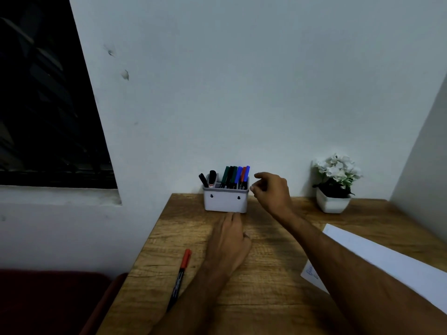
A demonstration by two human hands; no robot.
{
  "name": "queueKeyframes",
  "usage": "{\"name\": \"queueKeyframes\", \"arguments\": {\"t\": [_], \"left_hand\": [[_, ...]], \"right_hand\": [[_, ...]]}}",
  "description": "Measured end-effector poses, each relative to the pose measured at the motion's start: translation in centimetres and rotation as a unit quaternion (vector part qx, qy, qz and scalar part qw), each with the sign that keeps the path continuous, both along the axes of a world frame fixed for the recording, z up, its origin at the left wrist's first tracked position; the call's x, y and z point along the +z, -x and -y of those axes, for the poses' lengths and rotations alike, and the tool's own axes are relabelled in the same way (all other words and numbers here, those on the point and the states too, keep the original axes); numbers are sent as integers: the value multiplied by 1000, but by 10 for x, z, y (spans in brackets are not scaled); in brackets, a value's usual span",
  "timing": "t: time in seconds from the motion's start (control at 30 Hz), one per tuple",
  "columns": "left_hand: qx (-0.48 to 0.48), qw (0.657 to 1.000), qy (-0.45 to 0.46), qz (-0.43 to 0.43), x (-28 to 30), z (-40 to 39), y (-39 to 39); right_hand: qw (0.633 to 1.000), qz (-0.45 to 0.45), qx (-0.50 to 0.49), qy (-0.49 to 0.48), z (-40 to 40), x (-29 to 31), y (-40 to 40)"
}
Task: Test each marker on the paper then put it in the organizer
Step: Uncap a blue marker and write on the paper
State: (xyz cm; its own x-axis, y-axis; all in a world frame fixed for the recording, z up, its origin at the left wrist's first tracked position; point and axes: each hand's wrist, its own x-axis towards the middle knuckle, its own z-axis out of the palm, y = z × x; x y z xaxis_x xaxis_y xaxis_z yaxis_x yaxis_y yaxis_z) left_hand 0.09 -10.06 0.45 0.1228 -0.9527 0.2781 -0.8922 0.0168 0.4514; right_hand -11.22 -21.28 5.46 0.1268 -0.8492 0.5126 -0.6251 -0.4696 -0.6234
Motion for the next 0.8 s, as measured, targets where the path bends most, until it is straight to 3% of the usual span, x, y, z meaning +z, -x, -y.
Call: {"name": "queueKeyframes", "arguments": {"t": [0.33, 0.8], "left_hand": [[82, 996, 14, 23, 8, -47, -38], [146, 988, -29, 50, -6, -78, -50]], "right_hand": [[995, -50, 86, -22, -79, -28, -16], [988, -71, 119, -70, -129, -43, -17]]}}
